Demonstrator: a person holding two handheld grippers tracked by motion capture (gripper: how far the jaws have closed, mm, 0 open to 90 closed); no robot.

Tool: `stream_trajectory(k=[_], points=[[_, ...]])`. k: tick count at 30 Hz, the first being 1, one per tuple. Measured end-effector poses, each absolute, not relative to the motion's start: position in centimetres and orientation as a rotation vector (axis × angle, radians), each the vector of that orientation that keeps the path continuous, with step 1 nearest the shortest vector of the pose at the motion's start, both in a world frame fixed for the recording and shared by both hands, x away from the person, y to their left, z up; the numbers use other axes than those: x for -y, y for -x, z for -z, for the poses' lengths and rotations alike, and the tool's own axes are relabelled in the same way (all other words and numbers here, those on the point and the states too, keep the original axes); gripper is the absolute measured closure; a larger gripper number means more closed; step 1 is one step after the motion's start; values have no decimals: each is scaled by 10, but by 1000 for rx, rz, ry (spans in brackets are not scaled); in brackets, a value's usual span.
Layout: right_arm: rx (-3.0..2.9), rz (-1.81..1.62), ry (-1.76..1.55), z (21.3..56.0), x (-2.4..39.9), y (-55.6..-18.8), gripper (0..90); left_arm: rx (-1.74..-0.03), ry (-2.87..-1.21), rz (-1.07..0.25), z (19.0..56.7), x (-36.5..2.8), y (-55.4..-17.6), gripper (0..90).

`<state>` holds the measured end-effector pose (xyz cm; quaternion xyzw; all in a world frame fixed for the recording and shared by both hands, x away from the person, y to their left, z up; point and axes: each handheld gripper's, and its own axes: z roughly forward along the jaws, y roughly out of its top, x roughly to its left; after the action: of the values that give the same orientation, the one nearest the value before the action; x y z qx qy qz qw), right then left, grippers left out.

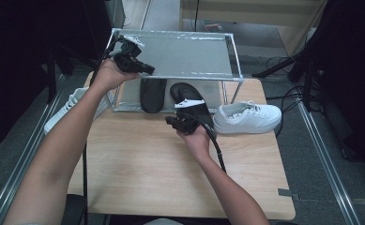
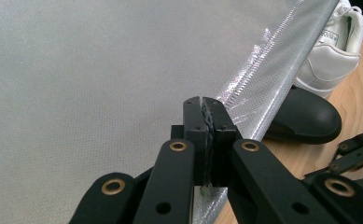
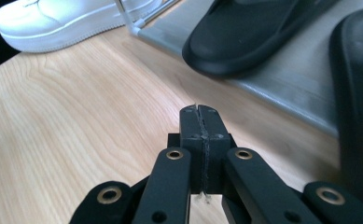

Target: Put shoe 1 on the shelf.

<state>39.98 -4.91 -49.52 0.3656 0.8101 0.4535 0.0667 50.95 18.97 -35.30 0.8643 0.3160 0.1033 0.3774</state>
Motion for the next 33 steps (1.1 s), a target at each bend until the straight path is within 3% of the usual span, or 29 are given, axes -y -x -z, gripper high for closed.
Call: stream_trajectory(k=[33], points=[[-2323, -1336, -1206, 504, 147, -361, 900, -814, -2206, -267, 353, -189, -509, 898]])
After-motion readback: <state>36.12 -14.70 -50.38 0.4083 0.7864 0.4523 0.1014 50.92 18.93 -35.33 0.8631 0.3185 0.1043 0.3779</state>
